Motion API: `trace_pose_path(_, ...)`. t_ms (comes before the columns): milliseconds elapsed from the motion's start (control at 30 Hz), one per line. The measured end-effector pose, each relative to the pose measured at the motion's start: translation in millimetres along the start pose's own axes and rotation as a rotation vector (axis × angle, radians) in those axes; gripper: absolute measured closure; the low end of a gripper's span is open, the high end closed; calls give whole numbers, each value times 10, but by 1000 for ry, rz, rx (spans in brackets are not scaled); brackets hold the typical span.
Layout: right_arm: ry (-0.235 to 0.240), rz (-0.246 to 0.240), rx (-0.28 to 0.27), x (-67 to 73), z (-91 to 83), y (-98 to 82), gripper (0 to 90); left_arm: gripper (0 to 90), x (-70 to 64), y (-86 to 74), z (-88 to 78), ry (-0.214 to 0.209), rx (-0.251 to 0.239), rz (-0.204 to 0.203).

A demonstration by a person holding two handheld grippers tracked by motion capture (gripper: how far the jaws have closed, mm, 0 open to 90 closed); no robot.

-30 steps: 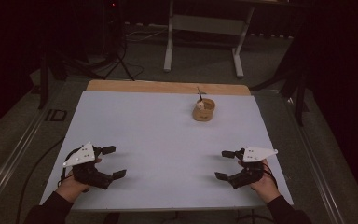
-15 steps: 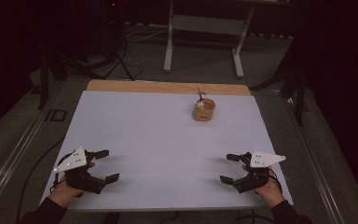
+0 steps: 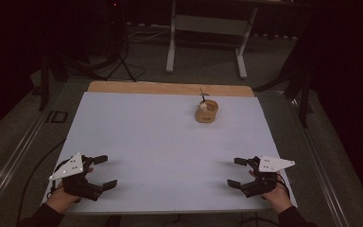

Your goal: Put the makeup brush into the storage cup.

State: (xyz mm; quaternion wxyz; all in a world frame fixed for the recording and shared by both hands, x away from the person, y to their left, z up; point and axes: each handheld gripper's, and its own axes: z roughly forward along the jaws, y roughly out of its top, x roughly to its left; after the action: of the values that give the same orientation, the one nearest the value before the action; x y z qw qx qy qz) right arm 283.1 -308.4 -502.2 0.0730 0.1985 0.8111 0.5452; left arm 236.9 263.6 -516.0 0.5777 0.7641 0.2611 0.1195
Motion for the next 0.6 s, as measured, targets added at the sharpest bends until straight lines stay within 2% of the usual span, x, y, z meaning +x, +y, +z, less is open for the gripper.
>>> trace_pose_path(167, -5, 15, -5, -19, -10, -26, 122, 38, -12, -24, 35, -14, -9, -3)
trace_pose_path(333, -1, 1, 3, -10, 3, -30, 121, 39, -36, -38, 92, -45, 4, 5)
trace_pose_path(600, -11, 24, -3, -29, -1, -66, 121, 39, -39, -52, 101, -34, 14, -4)
